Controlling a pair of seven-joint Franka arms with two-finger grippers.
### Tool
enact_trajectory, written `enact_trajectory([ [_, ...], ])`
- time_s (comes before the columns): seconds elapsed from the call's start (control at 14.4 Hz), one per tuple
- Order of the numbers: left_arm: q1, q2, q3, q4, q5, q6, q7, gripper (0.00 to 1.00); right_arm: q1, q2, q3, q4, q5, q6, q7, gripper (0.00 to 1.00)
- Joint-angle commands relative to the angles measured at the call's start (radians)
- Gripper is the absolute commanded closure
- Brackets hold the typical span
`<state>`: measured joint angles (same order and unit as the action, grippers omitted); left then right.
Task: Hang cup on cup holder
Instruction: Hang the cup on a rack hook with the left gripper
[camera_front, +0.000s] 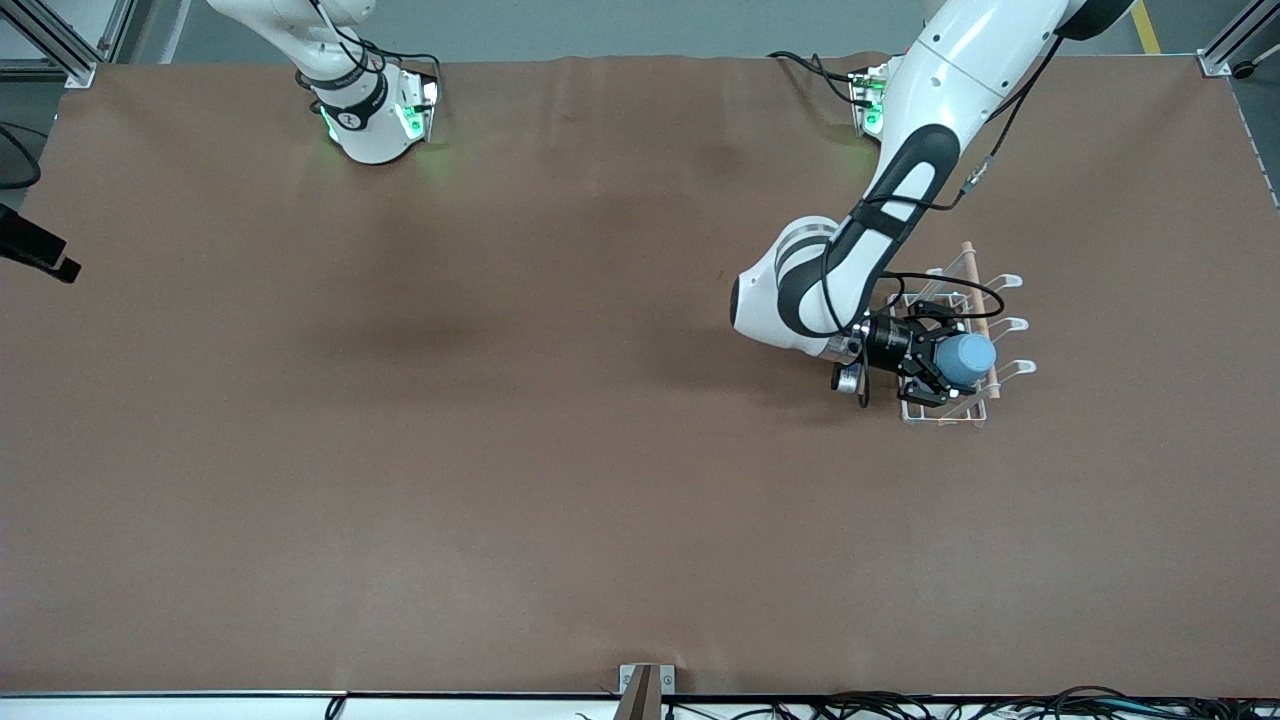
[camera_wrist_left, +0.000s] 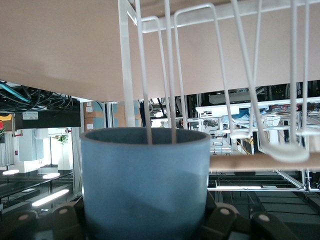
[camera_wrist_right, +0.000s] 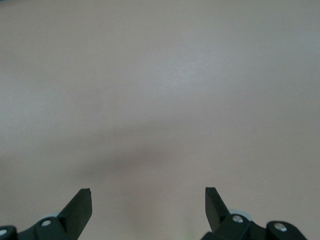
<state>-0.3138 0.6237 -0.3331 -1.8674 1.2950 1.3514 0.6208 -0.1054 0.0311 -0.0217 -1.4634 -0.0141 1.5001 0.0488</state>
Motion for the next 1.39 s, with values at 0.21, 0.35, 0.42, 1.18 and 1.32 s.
enact_trajectory([
  [0.21, 0.001, 0.068, 0.006, 0.019, 0.018, -0.052, -0.088, 0.76, -0.016, -0.014, 0.019, -0.014, 0.014, -0.009, -0.02, 0.0],
  [0.35, 0.001, 0.061, 0.009, 0.034, -0.019, -0.079, -0.089, 0.43, -0.017, -0.014, 0.019, -0.015, 0.014, -0.009, -0.038, 0.0],
  [0.42, 0.002, 0.059, 0.009, 0.068, -0.057, -0.099, -0.089, 0.27, 0.007, -0.022, -0.004, -0.015, 0.014, -0.015, -0.061, 0.0],
  [1.18, 0.004, -0.039, 0.008, 0.178, -0.177, -0.13, -0.085, 0.0, 0.053, -0.02, -0.061, -0.012, 0.01, -0.021, -0.067, 0.0],
  [1.32, 0.031, -0.067, 0.008, 0.265, -0.191, -0.123, -0.143, 0.0, 0.055, -0.02, -0.063, -0.014, 0.01, -0.024, -0.066, 0.0],
])
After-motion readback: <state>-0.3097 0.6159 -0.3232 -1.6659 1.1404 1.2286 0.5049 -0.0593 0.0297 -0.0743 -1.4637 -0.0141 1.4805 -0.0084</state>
